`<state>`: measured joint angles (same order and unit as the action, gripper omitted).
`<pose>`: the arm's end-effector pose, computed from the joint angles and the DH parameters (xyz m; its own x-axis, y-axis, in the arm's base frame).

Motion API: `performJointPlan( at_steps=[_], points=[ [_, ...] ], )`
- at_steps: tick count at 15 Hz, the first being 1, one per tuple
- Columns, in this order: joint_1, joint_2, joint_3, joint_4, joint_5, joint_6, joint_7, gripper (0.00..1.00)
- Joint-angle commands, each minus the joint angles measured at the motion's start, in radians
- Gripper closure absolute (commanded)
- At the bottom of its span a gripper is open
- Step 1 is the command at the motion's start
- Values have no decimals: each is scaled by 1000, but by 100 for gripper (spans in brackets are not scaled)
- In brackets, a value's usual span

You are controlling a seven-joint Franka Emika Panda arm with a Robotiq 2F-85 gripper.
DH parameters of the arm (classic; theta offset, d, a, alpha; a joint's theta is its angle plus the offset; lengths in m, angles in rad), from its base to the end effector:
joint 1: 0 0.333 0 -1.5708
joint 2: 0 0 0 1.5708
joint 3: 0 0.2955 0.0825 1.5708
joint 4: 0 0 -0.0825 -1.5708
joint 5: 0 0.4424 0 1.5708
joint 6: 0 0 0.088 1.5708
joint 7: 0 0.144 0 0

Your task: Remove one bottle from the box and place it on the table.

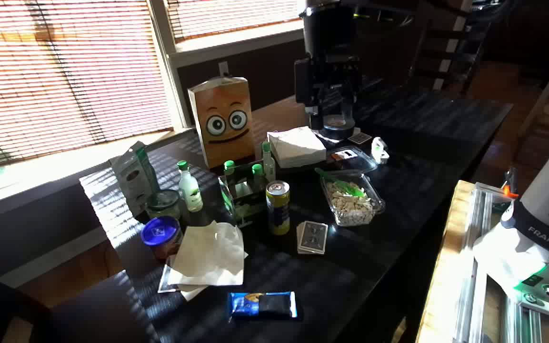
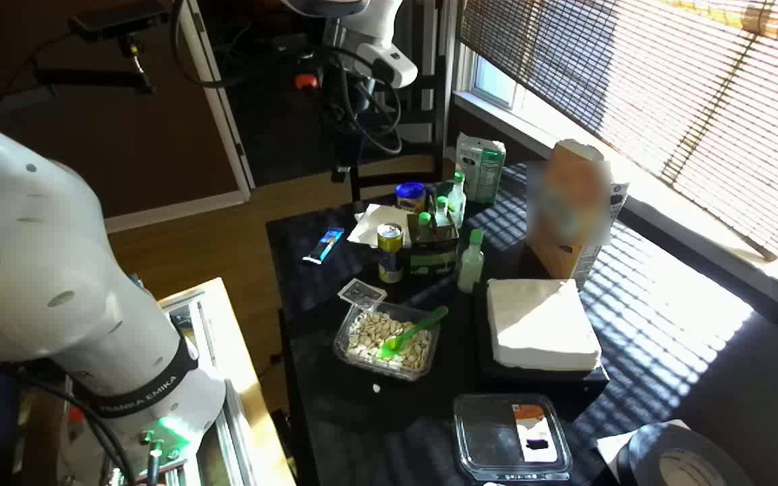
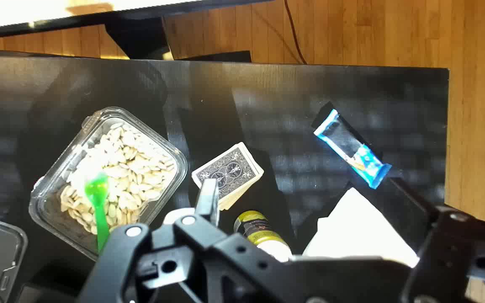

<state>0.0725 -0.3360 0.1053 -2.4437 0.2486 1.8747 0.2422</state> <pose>0.4455 0.1048 0.3246 0.9496 -0.1534 -0.2734 -0.1907 -0.9749 -0.1153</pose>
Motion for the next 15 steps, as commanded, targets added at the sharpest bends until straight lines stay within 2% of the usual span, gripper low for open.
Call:
performJointPlan(
  at_steps=[1, 14, 15],
  points=[
    [-1, 0, 0, 2, 0, -3, 0, 0],
    [-1, 0, 0, 2, 0, -3, 0, 0],
    [-3, 12, 10, 8, -12, 48, 12, 0]
  ],
)
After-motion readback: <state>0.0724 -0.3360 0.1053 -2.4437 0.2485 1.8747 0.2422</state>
